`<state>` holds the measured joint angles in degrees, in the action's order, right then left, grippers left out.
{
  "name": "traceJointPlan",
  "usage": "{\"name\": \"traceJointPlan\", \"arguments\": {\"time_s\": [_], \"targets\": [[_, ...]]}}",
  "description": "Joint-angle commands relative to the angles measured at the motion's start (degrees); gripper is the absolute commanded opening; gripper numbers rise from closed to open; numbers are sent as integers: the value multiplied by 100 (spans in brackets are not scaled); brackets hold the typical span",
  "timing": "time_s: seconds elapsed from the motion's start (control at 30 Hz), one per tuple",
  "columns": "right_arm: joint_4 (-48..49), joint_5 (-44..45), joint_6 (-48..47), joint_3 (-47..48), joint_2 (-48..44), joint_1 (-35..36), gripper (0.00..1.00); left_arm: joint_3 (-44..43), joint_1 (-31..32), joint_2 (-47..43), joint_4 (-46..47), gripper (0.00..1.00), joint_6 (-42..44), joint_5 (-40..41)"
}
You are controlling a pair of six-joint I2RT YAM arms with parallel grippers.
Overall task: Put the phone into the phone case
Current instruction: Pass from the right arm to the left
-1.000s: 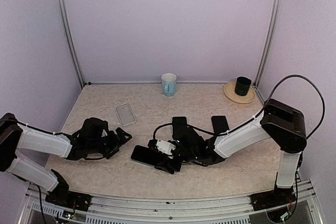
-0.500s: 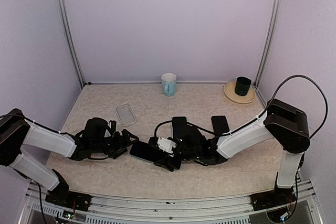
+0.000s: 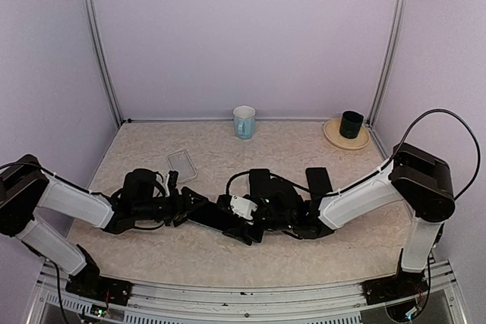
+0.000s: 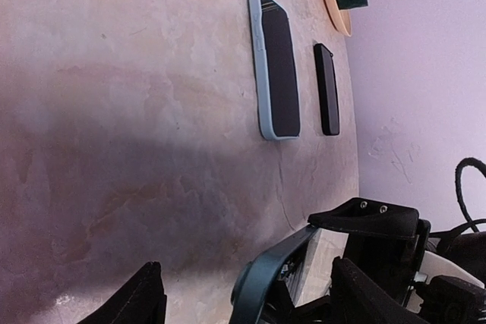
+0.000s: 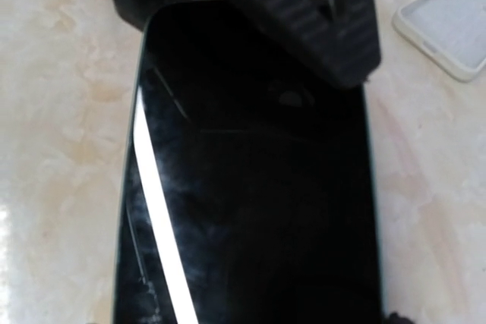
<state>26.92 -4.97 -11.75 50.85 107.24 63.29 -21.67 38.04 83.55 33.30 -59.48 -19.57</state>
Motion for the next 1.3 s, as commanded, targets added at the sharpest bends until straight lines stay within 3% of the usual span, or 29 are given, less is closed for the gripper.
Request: {"name": "traceJointPlan", "arguments": {"time_s": [0.0,0.33,0.83,1.1,1.27], "targets": [[631,-27,-101,-112,-272,-27,69,-10,62,56,479,69,23,-207],[727,-89,-139,-152,-256,-20,70,106,114,48,923,44,-30,-381],[737,39,-180,-148,-283,-27,71,137,142,-9,933,17,-11,-389],[724,142,-195,-184,-354,-27,78,137,151,-53,926,8,-11,-346],[620,155,-144,-189,-537,-40,91,137,151,-163,825,3,33,-235]]}}
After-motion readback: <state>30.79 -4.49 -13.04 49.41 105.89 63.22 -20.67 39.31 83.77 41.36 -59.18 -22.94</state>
